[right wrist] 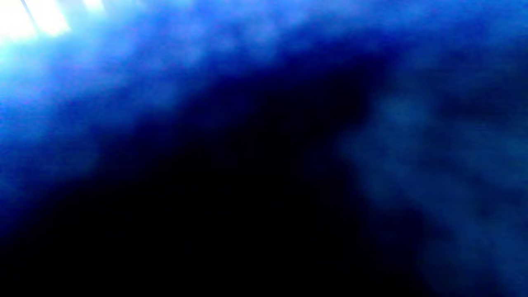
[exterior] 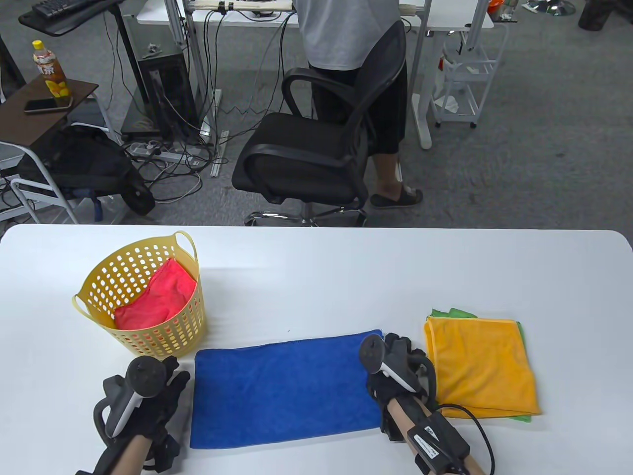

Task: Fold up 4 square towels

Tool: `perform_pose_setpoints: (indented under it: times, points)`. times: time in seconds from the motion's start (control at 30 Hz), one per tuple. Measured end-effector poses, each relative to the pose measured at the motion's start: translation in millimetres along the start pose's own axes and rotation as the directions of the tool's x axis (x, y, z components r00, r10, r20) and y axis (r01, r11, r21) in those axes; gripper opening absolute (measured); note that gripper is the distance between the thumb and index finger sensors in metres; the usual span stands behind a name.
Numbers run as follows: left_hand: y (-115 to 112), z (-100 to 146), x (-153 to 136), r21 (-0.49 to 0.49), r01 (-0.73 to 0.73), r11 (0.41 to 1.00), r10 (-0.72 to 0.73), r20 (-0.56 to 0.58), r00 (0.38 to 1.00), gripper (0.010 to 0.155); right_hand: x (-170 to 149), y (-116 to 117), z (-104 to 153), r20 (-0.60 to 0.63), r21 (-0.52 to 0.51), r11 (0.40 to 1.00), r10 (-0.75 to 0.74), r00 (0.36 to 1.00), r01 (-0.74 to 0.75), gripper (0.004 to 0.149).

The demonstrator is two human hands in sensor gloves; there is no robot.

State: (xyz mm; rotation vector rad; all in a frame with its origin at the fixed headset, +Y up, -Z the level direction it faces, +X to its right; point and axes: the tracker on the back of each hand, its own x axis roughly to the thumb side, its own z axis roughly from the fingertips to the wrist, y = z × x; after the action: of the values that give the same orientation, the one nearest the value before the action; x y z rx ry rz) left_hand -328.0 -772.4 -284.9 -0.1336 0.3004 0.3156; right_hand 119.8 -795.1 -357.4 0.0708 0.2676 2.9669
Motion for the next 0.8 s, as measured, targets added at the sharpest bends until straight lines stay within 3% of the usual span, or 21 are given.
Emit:
perform_pose_setpoints:
  times: [0.1,0.3,0.5,0.6,0.8]
  points:
    - [0.4,2.1,1.8,0.004,0.008,1.000,-0.008,0.021,1.000,0.064,-5.2,-18.1,11.2,0.091,-0.073,0.976,-0.197,0.976,0.204,0.043]
    - [0.8,1.5,2.5,-0.006,0.020,1.000,-0.020,0.039,0.999,0.063,-12.2,-43.4,34.2,0.195,-0.118,0.940,-0.295,0.935,0.321,0.043]
    - [4.7,4.0,2.5,0.011,0.003,1.000,-0.003,0.055,0.998,0.060,-30.6,-47.9,37.1,0.082,-0.155,0.952,-0.256,0.963,0.266,0.043]
    - [4.7,5.9,3.7,0.010,-0.004,1.000,0.003,0.065,0.998,0.059,-54.2,-50.6,37.0,-0.058,-0.170,0.960,-0.236,0.970,0.223,0.043]
    - [7.6,10.1,10.5,0.028,0.010,1.000,-0.013,0.095,0.995,0.059,-76.8,-82.7,53.3,-0.234,-0.237,0.948,-0.266,0.935,0.210,0.043]
